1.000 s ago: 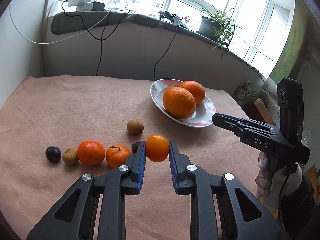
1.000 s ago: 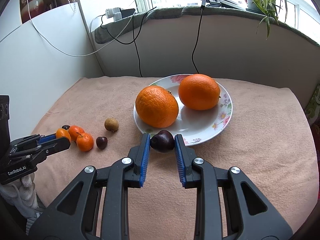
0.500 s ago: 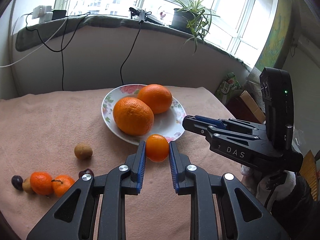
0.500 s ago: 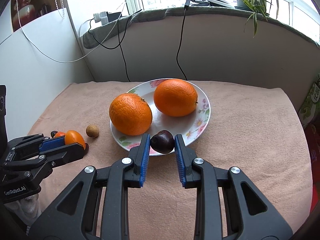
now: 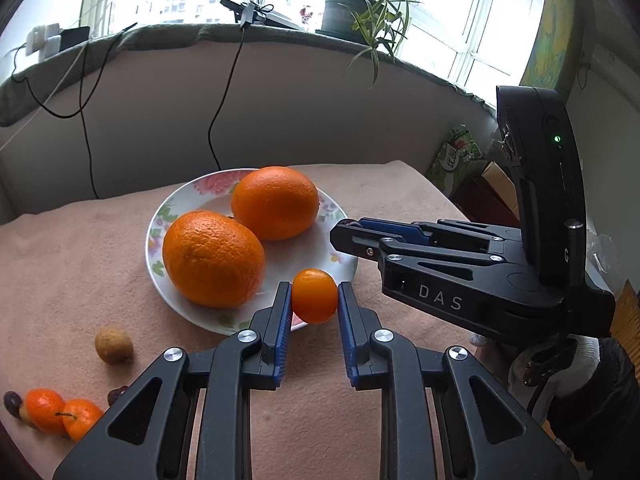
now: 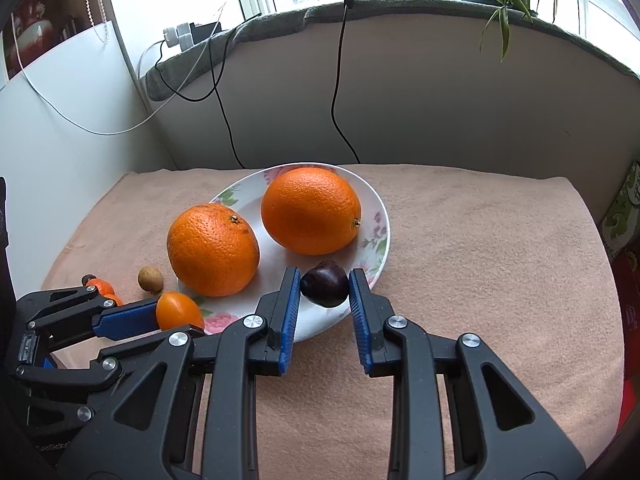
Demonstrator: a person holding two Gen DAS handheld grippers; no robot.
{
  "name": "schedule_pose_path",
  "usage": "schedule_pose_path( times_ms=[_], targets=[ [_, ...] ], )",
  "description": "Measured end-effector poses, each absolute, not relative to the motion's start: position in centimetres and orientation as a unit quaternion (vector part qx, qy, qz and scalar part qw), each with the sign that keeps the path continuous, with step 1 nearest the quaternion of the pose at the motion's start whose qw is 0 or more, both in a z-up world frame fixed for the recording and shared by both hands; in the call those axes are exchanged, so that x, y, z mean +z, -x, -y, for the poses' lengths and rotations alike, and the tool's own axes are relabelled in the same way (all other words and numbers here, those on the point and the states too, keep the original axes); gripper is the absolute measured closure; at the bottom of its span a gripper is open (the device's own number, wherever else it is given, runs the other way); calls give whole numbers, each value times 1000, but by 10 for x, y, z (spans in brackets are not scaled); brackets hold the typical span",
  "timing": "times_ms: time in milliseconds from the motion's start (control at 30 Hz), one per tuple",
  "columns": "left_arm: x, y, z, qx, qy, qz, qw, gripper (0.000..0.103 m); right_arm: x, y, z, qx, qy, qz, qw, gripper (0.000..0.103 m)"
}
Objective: Organize fruits
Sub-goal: 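Carry the small mandarin in the left gripper over the white floral plate, then lower the mandarin onto the plate and open the left gripper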
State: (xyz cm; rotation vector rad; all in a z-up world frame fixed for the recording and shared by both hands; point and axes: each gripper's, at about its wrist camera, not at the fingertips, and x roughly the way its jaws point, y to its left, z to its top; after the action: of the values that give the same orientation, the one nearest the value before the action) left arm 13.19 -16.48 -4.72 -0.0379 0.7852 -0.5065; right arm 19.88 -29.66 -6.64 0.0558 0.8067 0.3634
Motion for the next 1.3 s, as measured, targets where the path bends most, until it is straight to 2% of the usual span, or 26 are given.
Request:
schedule_pose_path(
  times_ms=[667,733,800,867,967,1133,1300],
  targets=[
    [-53,-146,176,-236,-11,-375,896,82,-75,-218,295,178,-33,-400,898,76],
    [-53,-146,175,-235,-9,-376,896,82,-75,-219,295,183,-38,-400,897,70],
    [-53,-146,174,-235,-5,-378,896,82,-73,-218,295,186,-43,-395,898,55],
    [-53,-146,174,-235,-4,-378,895,80,-71,-216,294,180,-37,-389,903,47],
    [-52,-144,172,-235,-3,-377,896,73,-69,-215,295,178,-40,-387,904,46],
    [-51,-142,171,-233,-3,-376,897,69,-66,-212,299,172,-44,-384,906,34],
    [-47,-136,168,-233,3,-372,899,47,-63,-208,302,167,-47,-380,909,28]
  ],
)
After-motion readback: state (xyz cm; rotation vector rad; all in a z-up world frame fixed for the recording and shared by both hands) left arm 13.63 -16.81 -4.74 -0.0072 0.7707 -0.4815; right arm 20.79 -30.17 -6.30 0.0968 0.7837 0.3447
